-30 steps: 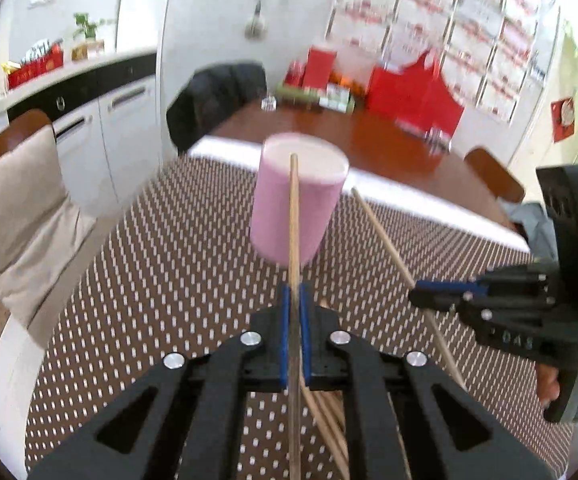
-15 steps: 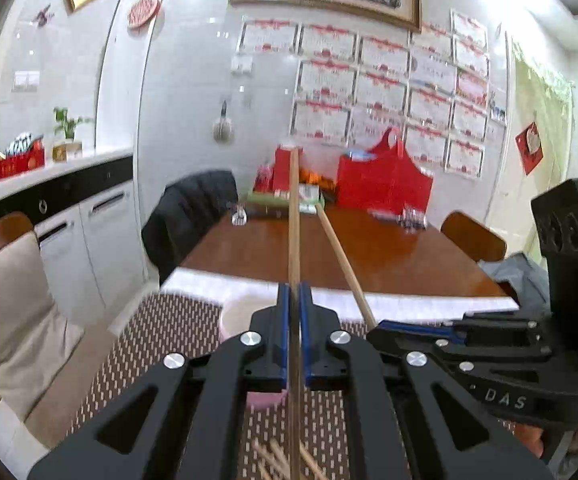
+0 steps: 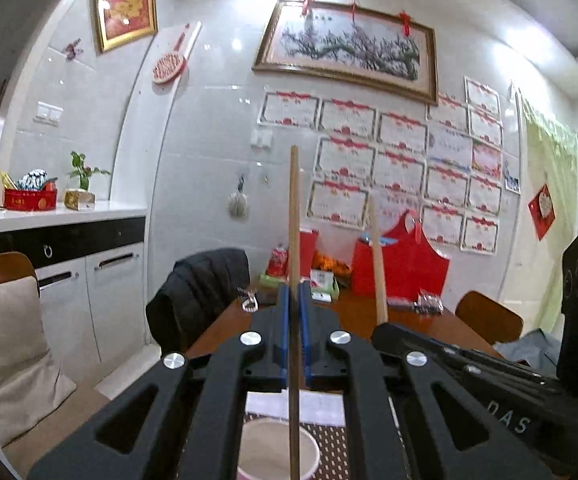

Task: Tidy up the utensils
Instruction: 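Lift the held chopsticks upright and carry both grippers over the pink cup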

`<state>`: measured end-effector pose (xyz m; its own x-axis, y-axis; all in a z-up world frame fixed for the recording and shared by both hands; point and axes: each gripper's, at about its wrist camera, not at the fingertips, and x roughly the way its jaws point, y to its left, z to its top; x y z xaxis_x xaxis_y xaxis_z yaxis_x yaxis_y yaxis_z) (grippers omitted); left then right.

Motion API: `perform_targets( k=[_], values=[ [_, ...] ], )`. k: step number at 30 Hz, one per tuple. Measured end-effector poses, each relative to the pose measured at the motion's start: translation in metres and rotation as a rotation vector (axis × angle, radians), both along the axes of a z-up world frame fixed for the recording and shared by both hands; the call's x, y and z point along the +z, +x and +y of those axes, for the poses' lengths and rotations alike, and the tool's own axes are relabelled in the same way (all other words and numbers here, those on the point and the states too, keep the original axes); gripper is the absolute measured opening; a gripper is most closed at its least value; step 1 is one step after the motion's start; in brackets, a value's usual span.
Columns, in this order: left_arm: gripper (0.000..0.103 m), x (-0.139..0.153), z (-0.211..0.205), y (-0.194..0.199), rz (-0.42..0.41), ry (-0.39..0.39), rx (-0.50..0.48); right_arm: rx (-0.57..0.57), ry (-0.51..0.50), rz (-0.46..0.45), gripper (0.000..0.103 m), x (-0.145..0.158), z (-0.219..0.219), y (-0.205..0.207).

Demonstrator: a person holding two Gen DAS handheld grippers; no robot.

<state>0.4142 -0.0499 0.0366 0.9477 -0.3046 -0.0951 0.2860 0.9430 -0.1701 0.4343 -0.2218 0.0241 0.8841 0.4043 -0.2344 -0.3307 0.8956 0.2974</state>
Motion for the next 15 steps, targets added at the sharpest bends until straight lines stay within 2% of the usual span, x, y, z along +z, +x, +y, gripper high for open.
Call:
perform_targets(
  k=[4, 9, 12, 15],
  values=[
    [0.006, -0.002, 0.002, 0.008, -0.057, -0.021, 0.049, -0.070, -0.002, -0.076, 0.006, 0.001, 0.003, 0.007],
    [0.006, -0.006, 0.004, 0.018, -0.102, -0.047, 0.085, -0.112, 0.025, -0.120, 0.006, -0.004, 0.003, 0.012],
    [0.006, -0.011, 0.002, 0.026, -0.107, -0.037, 0.100, -0.138, 0.025, -0.156, 0.006, -0.007, 0.005, 0.014],
    [0.006, -0.023, 0.001, 0.035, -0.075, -0.034, 0.102, -0.171, 0.016, -0.163, 0.006, -0.011, 0.007, 0.020]
  ],
)
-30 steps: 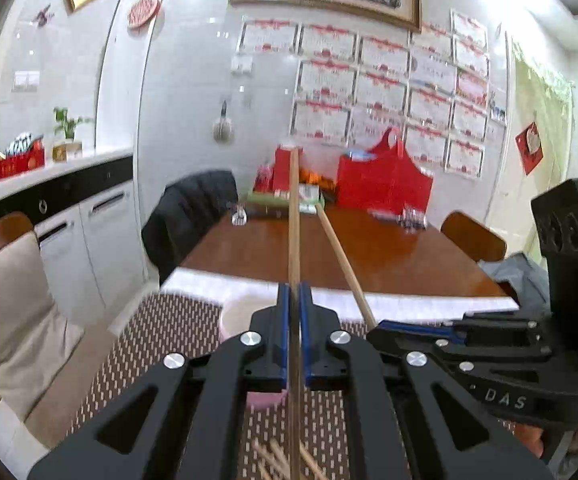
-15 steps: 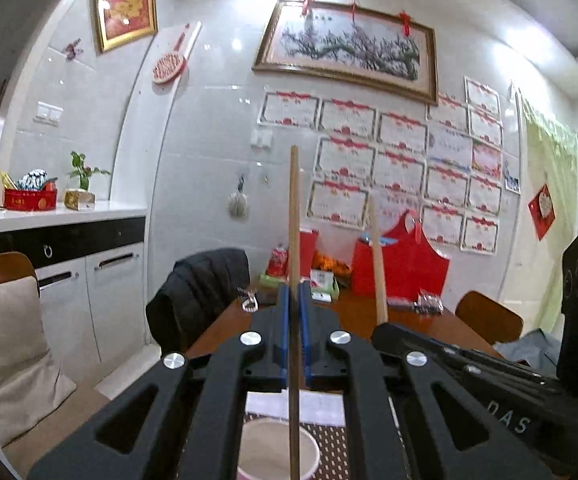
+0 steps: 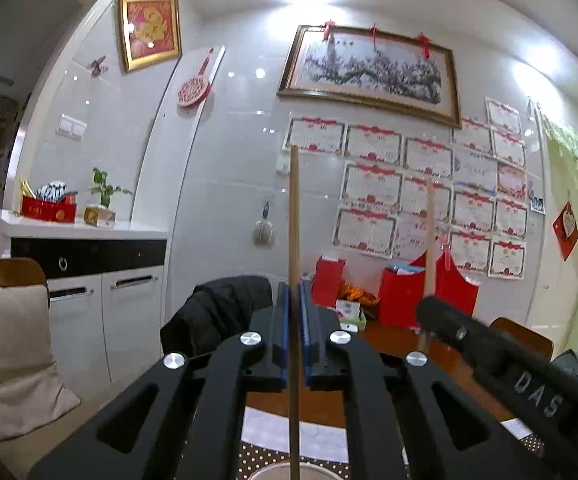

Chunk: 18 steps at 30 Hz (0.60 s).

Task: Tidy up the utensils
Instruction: 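Lift the held chopsticks upright and carry both grippers over the pink cup, then lower the chopsticks into the pink cup and open both grippers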

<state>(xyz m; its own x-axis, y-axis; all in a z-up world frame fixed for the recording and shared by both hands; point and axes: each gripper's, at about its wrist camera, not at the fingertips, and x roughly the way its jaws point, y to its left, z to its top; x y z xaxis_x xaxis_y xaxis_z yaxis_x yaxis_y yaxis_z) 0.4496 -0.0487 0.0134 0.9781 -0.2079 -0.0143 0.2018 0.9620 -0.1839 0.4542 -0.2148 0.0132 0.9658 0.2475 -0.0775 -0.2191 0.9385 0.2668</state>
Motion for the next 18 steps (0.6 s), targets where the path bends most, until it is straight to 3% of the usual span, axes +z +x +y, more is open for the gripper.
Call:
perform_targets(
  k=[10, 11, 13, 18],
  values=[
    [0.007, -0.021, 0.008, 0.002, 0.083, 0.038, -0.006, 0.011, 0.010, -0.018, 0.007, -0.009, 0.008, 0.008],
    [0.009, -0.022, 0.008, 0.002, 0.088, 0.039, -0.007, 0.015, 0.007, -0.019, 0.007, -0.009, 0.009, 0.007],
    [0.024, -0.024, 0.009, 0.001, 0.100, 0.049, -0.009, 0.020, -0.004, -0.021, 0.007, -0.011, 0.012, 0.007],
    [0.029, -0.025, 0.013, -0.006, 0.119, 0.073, -0.002, 0.041, -0.011, 0.007, 0.007, -0.018, 0.015, 0.006]
  ],
)
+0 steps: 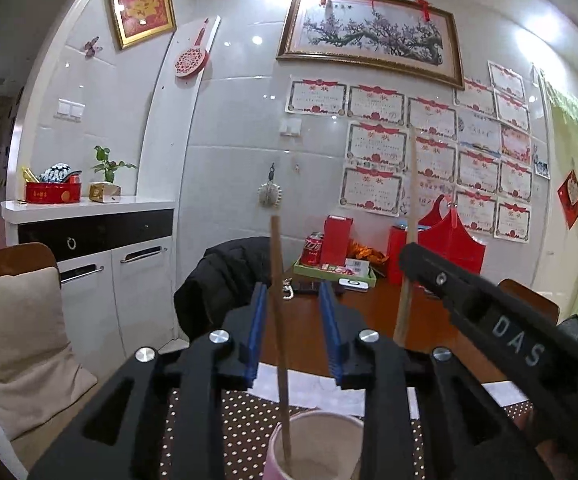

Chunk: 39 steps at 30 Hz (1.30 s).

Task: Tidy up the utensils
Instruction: 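Lower the chopsticks into the pink cup and open both grippers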

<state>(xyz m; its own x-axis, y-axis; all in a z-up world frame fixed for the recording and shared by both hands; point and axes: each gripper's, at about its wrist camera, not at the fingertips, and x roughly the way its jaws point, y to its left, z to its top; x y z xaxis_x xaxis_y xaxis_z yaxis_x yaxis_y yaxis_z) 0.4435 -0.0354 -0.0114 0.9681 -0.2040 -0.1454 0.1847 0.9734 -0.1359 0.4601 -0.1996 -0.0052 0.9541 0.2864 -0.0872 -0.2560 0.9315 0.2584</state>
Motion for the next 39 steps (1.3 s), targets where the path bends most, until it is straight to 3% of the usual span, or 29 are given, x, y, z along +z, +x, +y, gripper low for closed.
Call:
perform_targets(
  k=[12, 28, 33, 39],
  values=[
    [0.056, 0.009, 0.011, -0.022, 0.008, 0.044, 0.035, 0.024, -0.050, 0.036, 0.007, -0.005, -0.003, -0.015],
    [0.064, 0.009, 0.023, -0.044, 0.075, 0.049, 0.056, 0.057, -0.110, 0.170, 0.008, -0.023, 0.005, -0.026],
    [0.064, 0.011, 0.029, -0.054, 0.090, 0.043, 0.068, 0.045, -0.114, 0.176, 0.043, -0.025, 0.005, -0.038],
    [0.065, 0.012, 0.038, -0.071, 0.107, 0.037, 0.084, 0.035, -0.120, 0.178, 0.045, -0.022, 0.003, -0.055]
  ],
)
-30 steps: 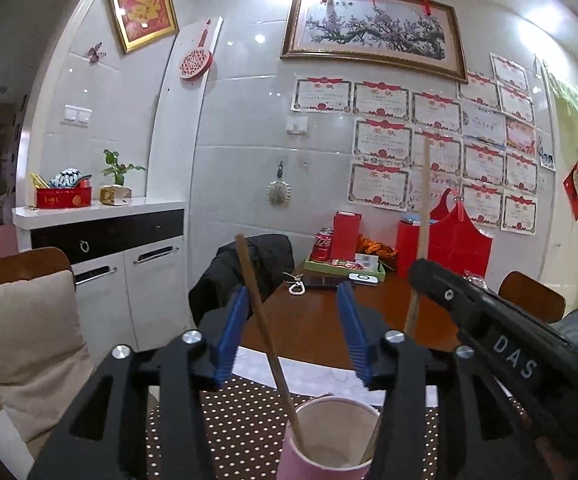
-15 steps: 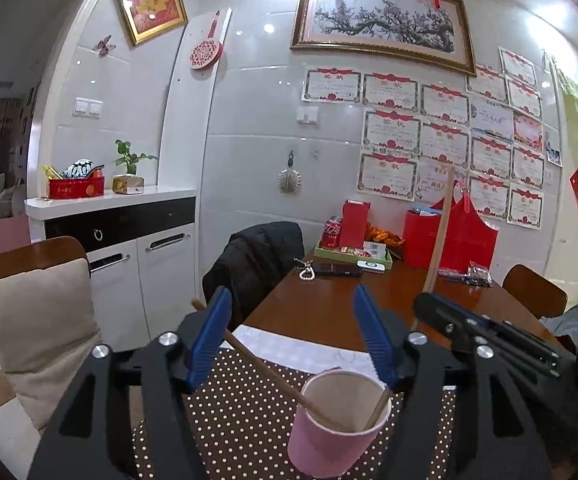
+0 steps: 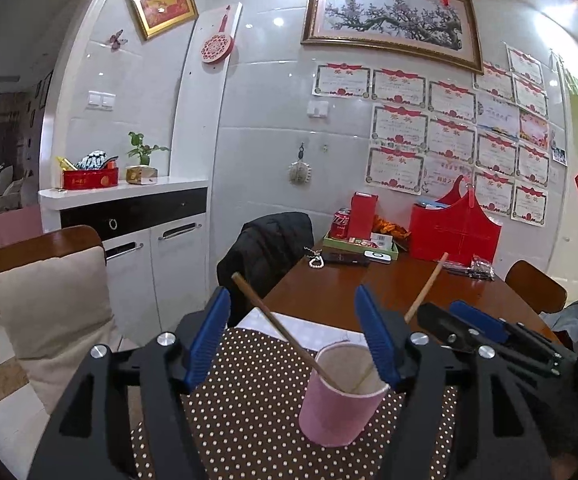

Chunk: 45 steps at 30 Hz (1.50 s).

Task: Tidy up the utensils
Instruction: 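Lower the chopsticks into the pink cup and open both grippers, then move both open grippers back over the chopstick pile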

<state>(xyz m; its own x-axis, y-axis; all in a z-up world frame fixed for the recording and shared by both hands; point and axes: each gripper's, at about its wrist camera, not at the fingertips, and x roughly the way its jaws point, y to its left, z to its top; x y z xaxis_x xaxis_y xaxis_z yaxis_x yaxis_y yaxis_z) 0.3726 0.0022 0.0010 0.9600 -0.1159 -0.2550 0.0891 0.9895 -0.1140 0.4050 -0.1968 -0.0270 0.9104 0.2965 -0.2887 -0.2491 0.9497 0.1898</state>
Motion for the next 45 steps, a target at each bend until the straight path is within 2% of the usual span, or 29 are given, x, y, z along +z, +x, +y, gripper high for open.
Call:
perform_targets(
  k=[7, 13, 19, 24, 27, 34, 35, 36, 40, 45],
  values=[
    [0.067, -0.006, 0.006, -0.030, 0.043, 0.030, 0.003, 0.001, -0.028, 0.028, 0.047, 0.000, -0.006, -0.028],
    [0.067, -0.029, 0.006, -0.052, 0.192, 0.074, -0.036, 0.036, -0.098, 0.129, 0.051, -0.019, -0.012, -0.054],
    [0.067, -0.066, -0.008, -0.081, 0.376, 0.098, -0.161, 0.058, -0.144, 0.275, 0.051, -0.055, -0.020, -0.088],
    [0.067, -0.100, -0.032, -0.111, 0.521, 0.141, -0.289, 0.059, -0.164, 0.351, 0.051, -0.077, -0.029, -0.123],
    [0.067, -0.112, -0.042, -0.126, 0.563, 0.134, -0.357, 0.057, -0.171, 0.390, 0.051, -0.089, -0.034, -0.142],
    [0.067, -0.132, -0.056, -0.141, 0.637, 0.137, -0.425, 0.067, -0.144, 0.445, 0.051, -0.110, -0.041, -0.168],
    [0.063, -0.134, -0.060, -0.143, 0.642, 0.146, -0.438, 0.070, -0.138, 0.450, 0.051, -0.112, -0.042, -0.170],
    [0.052, -0.136, -0.063, -0.145, 0.650, 0.159, -0.446, 0.073, -0.135, 0.452, 0.051, -0.112, -0.042, -0.170],
    [0.039, -0.149, -0.070, -0.143, 0.710, 0.180, -0.449, 0.083, -0.131, 0.467, 0.051, -0.116, -0.040, -0.171],
    [0.019, -0.155, -0.074, -0.139, 0.728, 0.197, -0.437, 0.087, -0.129, 0.475, 0.051, -0.118, -0.042, -0.171]
  ],
)
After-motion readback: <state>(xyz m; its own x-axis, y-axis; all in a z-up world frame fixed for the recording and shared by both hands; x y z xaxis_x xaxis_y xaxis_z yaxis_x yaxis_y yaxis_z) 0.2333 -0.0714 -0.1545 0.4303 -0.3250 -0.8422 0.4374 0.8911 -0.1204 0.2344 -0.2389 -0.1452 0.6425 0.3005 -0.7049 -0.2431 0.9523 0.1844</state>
